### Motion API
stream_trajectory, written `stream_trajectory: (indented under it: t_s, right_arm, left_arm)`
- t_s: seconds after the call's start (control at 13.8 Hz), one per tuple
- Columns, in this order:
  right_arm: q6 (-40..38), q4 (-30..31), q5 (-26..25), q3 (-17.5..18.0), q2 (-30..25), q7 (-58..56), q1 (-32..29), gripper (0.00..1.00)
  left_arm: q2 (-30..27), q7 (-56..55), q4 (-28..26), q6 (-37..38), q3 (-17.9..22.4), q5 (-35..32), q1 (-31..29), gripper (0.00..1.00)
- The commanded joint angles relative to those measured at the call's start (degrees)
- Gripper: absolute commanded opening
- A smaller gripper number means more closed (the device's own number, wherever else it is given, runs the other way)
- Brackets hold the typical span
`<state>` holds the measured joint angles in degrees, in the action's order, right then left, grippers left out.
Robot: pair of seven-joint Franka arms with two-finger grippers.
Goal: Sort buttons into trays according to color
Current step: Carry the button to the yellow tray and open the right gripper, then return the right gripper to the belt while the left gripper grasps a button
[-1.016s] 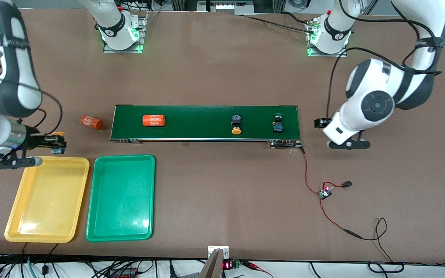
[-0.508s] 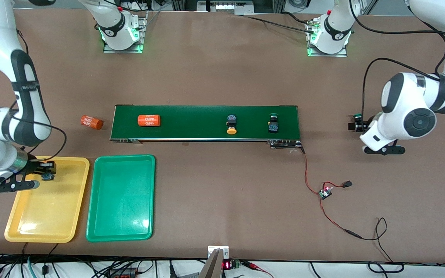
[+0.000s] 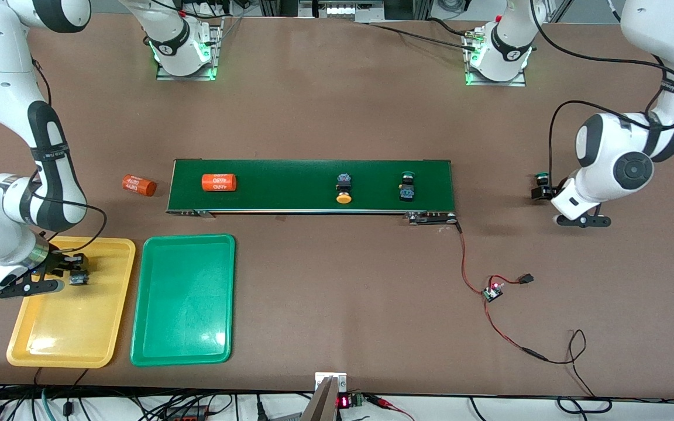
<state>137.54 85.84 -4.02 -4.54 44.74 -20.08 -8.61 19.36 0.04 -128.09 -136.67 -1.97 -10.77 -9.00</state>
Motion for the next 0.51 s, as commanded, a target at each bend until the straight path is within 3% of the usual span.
stream_trajectory:
  t_s: [0.0, 0.15, 0.29, 0.44]
  right_arm:
    - [-1.48, 2.12, -0.37, 0.5, -3.41, -1.28, 0.43, 1.0]
    - [-6.29, 7.38, 0.33, 1.9, -9.99, -0.4, 1.13, 1.0]
    - [-13.22, 12.83, 3.39, 4.0, -17.63, 3.36, 1.4, 1.0]
    - [-18.95, 18.46, 4.64, 7.43, -26.07, 8.62, 1.31, 1.0]
  left_arm:
    - [0.23, 1.46, -3.13, -3.77, 0.74, -1.01, -0.05, 1.0]
    - [0.94, 1.46, -4.53, -6.05, 0.82, -1.01, -0.66, 0.9]
    - [1.29, 1.46, -4.54, -6.24, 0.82, -1.01, -0.85, 0.61]
    - [1.56, 1.63, -4.45, -6.24, 0.74, -1.01, -1.55, 0.26]
